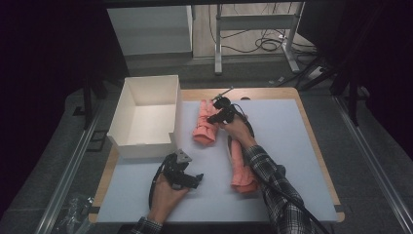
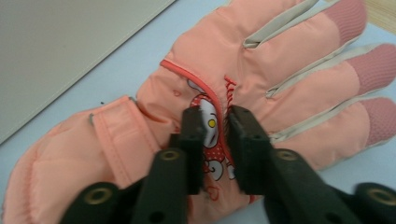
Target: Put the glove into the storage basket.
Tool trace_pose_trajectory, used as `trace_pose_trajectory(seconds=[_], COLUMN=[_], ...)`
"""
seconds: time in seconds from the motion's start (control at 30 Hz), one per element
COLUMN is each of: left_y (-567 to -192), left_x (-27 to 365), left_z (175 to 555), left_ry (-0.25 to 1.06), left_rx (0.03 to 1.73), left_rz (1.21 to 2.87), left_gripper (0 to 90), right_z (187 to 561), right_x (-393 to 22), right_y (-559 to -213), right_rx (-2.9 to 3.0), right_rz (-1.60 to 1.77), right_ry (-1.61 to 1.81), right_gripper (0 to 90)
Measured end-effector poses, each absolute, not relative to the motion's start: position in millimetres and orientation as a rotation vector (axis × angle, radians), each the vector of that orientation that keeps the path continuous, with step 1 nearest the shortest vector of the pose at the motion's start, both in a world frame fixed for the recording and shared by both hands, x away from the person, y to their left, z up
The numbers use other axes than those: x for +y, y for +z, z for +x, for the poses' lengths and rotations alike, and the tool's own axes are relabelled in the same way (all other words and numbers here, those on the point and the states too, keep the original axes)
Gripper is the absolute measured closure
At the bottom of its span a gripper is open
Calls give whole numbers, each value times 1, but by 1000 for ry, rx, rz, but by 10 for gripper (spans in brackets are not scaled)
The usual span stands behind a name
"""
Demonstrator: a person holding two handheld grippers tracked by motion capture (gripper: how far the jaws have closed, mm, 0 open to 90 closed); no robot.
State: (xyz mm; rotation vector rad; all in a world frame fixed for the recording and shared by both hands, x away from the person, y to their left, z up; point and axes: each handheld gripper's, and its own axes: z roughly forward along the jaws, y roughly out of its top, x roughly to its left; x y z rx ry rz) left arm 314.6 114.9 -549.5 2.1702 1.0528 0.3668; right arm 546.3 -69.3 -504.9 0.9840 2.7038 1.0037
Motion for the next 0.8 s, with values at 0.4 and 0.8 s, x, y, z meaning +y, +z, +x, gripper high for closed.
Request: trace_pose_trajectory(seconds=[0.4, 0.8], left_y=[-550, -550], left_x=[115, 115], left_z=[315, 314], left_ry=[366, 366], left_rx=[1053, 1054], left_rz=[2170, 2170], left_gripper=[9, 9], right_z=[536, 519], right_x=[-79, -90], right_y=[-490, -462], right_rx=[2662, 2669], right_rz=[966, 927], right_ry=[1050, 1128], right_gripper=[868, 867])
